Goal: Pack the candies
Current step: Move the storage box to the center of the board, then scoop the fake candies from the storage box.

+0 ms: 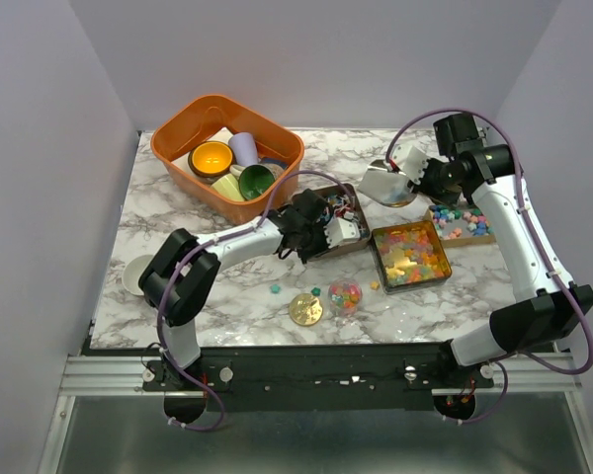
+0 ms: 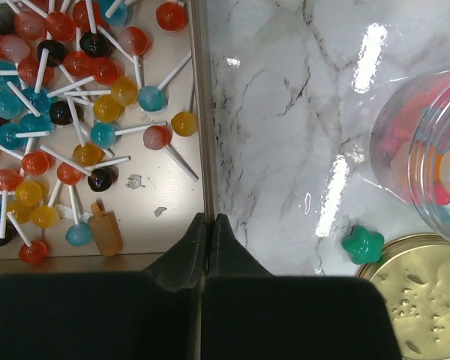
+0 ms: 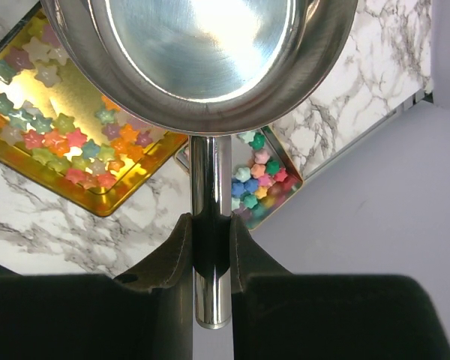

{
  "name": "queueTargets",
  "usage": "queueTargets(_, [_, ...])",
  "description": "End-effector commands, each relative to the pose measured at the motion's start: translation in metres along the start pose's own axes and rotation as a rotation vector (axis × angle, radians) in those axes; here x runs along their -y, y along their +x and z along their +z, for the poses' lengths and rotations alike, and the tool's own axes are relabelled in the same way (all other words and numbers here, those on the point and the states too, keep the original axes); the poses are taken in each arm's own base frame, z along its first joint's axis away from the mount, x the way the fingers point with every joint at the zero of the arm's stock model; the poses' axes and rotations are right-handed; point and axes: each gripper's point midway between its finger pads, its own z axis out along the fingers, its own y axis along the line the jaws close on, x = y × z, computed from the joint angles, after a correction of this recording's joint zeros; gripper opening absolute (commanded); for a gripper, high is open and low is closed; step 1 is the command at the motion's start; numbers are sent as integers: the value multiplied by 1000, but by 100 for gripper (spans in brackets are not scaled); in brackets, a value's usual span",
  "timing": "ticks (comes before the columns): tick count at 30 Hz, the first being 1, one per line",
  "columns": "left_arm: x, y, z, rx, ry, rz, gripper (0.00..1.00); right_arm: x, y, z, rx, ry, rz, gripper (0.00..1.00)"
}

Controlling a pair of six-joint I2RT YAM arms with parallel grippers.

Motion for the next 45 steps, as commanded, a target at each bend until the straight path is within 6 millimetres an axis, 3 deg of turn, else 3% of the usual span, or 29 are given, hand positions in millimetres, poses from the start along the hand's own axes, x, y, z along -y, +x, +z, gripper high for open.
queueTargets(1, [9,-12,10,29,13,148,0,24,-4,-8,-3,88,-41,1])
queueTargets(3, [16,-5,10,17,31,171,0,24,-5,-6,-2,84,-44,1])
queueTargets(9, [25,-14,5,35,35,174,0,30,-10,-2,-2,76,-65,1])
queueTargets(14, [13,-32,-8,70,-18,166,17,43,-17,-1,-1,86,-118,1])
queueTargets(22, [7,-49,-23,111,-51,173,23,46,-26,5,12,47,-116,1])
queueTargets(24, [7,-51,-29,122,-70,171,35,42,-28,6,21,28,-168,1])
queueTargets(26, [0,-71,-54,201,-137,169,56,40,-23,10,11,29,-243,1])
queueTargets(28, [0,-88,-84,269,-158,157,65,37,-19,17,4,28,-311,1])
queueTargets(30, [1,-85,-101,295,-149,67,68,37,-20,20,5,22,-417,1])
queueTargets(31, [1,-88,-119,336,-166,36,71,38,-21,21,3,27,-454,1])
queueTargets(32, [-1,-88,-127,365,-183,-18,75,39,-21,24,-12,23,-530,1])
queueTargets(33, [-3,-68,-125,349,-199,-98,78,39,-25,26,-11,24,-573,1])
queueTargets(34, [-2,-68,-138,396,-212,-206,79,43,-30,26,-8,42,-607,1])
queueTargets(37, [-1,-39,-140,405,-253,-377,80,50,-43,32,-25,54,-743,1])
queueTargets(42, [0,11,-124,384,-256,-732,78,56,-76,41,-57,51,-940,1])
queueTargets(45, [4,22,-113,375,-203,-821,79,55,-85,45,-102,32,-1039,1])
